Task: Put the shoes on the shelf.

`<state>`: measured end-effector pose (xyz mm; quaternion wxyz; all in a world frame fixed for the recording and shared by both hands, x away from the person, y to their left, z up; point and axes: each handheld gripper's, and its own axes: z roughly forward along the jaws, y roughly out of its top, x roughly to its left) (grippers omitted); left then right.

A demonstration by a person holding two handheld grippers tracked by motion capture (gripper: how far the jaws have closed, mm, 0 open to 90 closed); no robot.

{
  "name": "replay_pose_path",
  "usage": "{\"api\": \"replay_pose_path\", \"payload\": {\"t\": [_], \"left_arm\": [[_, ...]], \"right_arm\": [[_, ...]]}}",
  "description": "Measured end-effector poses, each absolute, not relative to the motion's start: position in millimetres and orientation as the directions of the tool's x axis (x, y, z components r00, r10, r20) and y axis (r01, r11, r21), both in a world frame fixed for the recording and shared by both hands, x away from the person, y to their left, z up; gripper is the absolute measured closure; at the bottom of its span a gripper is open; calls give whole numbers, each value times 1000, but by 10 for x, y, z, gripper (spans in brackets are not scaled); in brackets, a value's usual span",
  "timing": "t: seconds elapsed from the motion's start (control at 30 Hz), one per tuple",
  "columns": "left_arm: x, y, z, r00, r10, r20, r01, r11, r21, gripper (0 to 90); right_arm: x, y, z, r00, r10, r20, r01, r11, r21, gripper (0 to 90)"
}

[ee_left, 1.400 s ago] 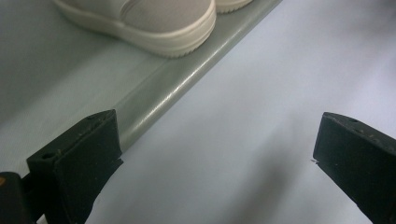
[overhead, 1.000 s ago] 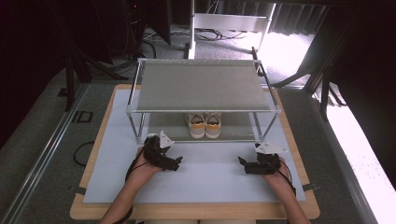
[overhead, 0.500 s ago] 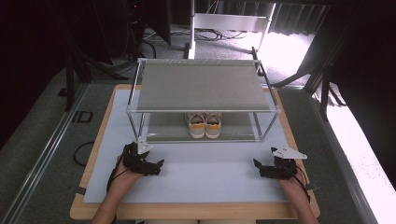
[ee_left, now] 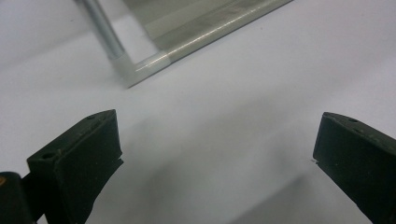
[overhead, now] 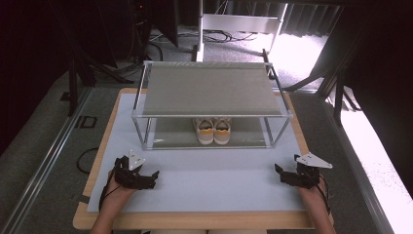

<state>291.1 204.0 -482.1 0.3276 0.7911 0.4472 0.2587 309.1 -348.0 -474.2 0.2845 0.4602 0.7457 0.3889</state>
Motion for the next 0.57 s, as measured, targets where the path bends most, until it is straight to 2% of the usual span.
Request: {"api": "replay_pose_path", "payload": {"t": [0.37, 0.57], "left_arm": [[2869, 2143, -4890, 433, 897, 92, 542, -341, 768, 8], [2847, 2150, -4894, 425, 900, 97, 528, -333, 781, 8]], "right_arm": [[3086, -3537, -4784, -389, 920, -43, 462, 234, 856, 119], [3083, -3498, -4792, -389, 918, -80, 459, 269, 847, 134]]}}
